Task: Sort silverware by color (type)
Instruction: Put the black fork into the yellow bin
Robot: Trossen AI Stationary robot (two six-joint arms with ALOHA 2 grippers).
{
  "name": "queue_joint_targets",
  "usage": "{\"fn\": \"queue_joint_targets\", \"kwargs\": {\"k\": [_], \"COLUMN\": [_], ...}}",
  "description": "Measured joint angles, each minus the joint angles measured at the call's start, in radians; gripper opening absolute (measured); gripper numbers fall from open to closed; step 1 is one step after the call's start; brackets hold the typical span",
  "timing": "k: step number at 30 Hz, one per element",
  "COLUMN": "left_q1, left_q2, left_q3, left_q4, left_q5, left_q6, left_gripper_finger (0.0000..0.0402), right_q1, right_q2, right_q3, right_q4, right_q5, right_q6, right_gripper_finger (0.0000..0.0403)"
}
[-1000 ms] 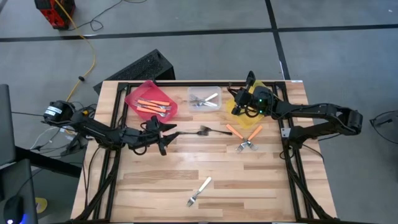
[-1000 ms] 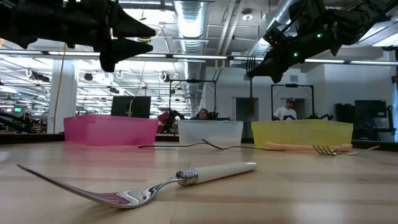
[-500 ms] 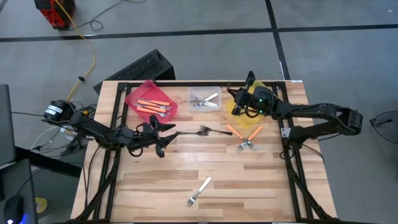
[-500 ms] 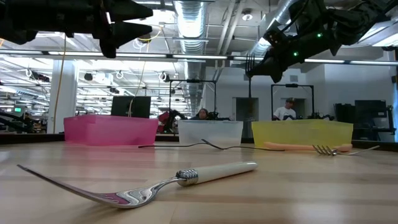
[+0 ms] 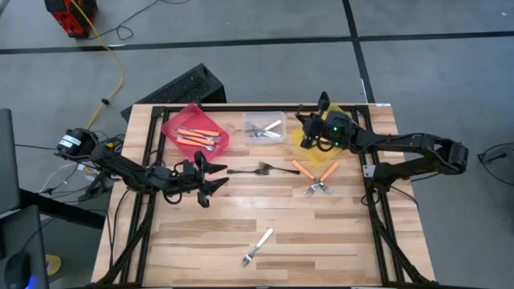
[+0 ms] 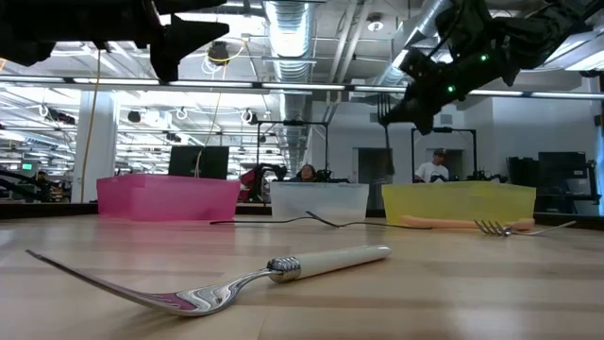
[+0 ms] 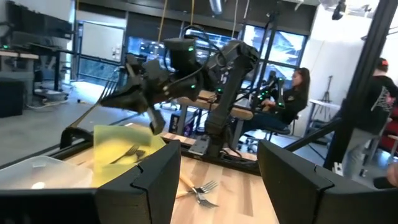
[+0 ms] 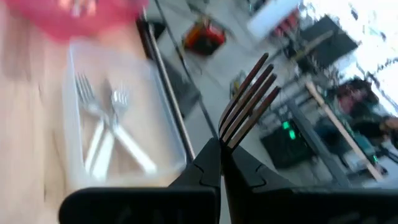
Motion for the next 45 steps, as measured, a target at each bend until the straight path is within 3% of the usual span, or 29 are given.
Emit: {"fn": "queue_joint_targets", "kwargs": {"k": [4, 10, 15, 17, 29, 34, 39, 45], "left_q1": [-0.018, -0.031, -0.044, -0.051, -0.082, -0.083, -0.083, -0.083], "left_q2": [0.000, -0.001, -0.004, -0.011, -0.150, -0.205, -0.228, -0.227], "left_q3": [0.000, 0.000, 0.000, 0.000, 0.000, 0.000, 0.000, 0.000], "left_q4": [0.001, 0.004, 0.036, 0.069, 0.062, -0.022, -0.062, -0.068], "left_q5": [0.000, -0.001, -0.002, -0.003, -0.003, -0.022, -0.031, -0.063], "left_q6": [0.002, -0.013, -0.035, -0.029, 0.093, 0.079, 0.059, 0.067], "left_gripper_finger": [0.0199, 0.0199, 0.0199, 0.0199, 0.0199, 0.0199, 0.0199, 0.0199], "right_q1": [0.013, 0.124, 0.195, 0.207, 0.236, 0.269, 0.262, 0.258], "right_q2": [-0.005, -0.025, -0.025, -0.025, -0.065, -0.172, -0.299, -0.357], "right_q3": [0.000, 0.000, 0.000, 0.000, 0.000, 0.000, 0.000, 0.000], "right_q4": [-0.074, -0.076, -0.206, -0.284, -0.537, -0.602, -0.784, -0.849], "right_q5": [0.066, 0.276, 0.481, 0.513, 0.515, 0.460, 0.368, 0.334], "right_q6": [-0.009, -0.131, -0.031, 0.029, 0.245, 0.261, 0.403, 0.463], "right_gripper_finger": [0.0025, 0.0025, 0.0025, 0.0025, 0.0025, 0.0025, 0.0025, 0.0025]}}
